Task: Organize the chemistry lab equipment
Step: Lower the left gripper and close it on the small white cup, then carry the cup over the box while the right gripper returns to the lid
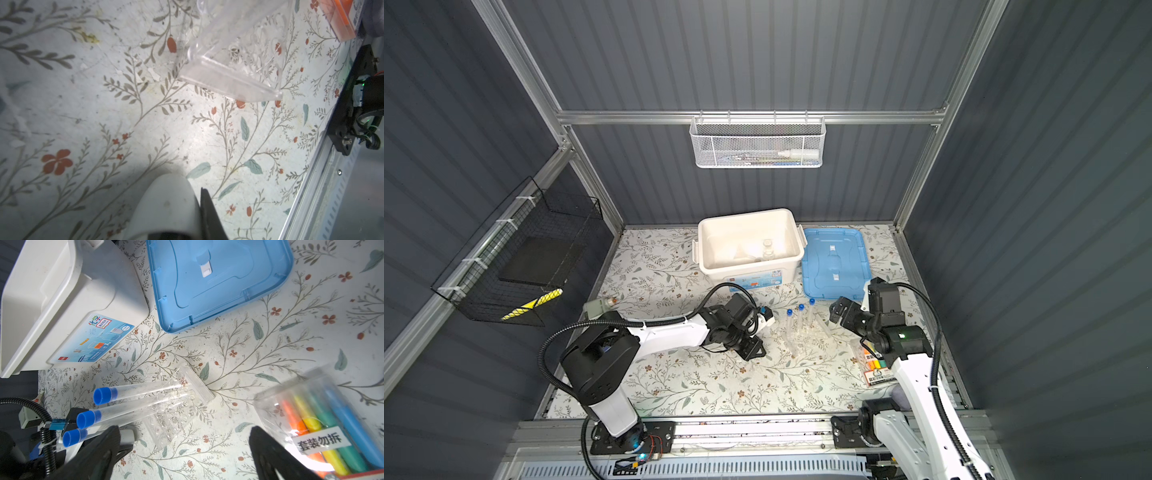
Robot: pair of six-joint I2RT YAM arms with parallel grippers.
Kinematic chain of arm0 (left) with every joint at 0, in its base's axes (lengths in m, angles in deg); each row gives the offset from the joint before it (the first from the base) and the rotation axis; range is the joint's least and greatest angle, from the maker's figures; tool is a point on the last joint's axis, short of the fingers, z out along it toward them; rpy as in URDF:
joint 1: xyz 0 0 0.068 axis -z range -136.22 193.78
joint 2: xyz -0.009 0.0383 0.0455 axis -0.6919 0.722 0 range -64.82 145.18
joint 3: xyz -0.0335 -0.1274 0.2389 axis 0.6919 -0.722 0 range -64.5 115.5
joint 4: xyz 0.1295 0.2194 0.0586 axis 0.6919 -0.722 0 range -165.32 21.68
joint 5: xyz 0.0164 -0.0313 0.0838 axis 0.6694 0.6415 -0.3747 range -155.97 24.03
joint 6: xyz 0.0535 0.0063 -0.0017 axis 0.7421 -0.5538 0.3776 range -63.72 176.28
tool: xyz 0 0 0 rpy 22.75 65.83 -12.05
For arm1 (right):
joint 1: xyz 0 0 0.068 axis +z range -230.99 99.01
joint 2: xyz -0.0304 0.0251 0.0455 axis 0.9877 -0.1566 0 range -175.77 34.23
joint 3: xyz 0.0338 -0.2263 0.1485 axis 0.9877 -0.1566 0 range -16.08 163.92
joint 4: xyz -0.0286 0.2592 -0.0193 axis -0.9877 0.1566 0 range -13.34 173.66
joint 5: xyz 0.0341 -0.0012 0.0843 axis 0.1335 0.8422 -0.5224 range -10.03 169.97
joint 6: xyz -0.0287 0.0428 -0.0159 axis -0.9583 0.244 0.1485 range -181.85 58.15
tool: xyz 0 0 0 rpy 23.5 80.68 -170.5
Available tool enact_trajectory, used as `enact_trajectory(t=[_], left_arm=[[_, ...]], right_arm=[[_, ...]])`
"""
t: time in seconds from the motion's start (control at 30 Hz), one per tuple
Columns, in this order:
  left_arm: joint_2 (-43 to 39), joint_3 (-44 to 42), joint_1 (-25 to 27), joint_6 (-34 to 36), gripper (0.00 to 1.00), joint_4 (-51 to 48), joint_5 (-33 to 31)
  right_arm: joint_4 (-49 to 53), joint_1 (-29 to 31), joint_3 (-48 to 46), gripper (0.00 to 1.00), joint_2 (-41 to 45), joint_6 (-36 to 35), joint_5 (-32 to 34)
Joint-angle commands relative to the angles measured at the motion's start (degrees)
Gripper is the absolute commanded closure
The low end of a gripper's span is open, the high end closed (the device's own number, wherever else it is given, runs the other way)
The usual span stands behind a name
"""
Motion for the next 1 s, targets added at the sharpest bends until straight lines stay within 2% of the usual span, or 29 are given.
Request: enact_trajectory(t=[0.0,0.2,0.4,0.6,0.73,0.97], left_arm=[[-0.6,-0.4,-0.5,-1.2,0.89,-3.5,-4.2],[-3.0,0.1,-0.9,-2.1,0.89,-4.0,-6.9],[-5.4,4.9,-2.3,-1.8,0.9,-7.1,-9.4],[-7.4,14.1,-4.8,-0.5,0.89,-10.8,-12.2],[-7.7,20.6,-8.4,0.1,0.89,-11.9,-12.7],[-3.1,34.8,-13.3,2.2,0.89,-14.4,-12.8]], right_arm=[[0.4,0.5,0.4,0.01,-0.1,0.3,0.0],[-0.8,0.8,1.8,0.01,-1.2,-0.2,-1.0],[-3.5,1.7,5.1,0.01,-5.4,-1.7,-2.7],[-6.2,2.1,11.2,0.01,-12.4,-4.4,-5.2],[-8.5,2.2,16.2,0.01,-19.5,-6.3,-7.9],[-11.3,2.4,24.3,0.01,-29.3,-8.8,-9.1]])
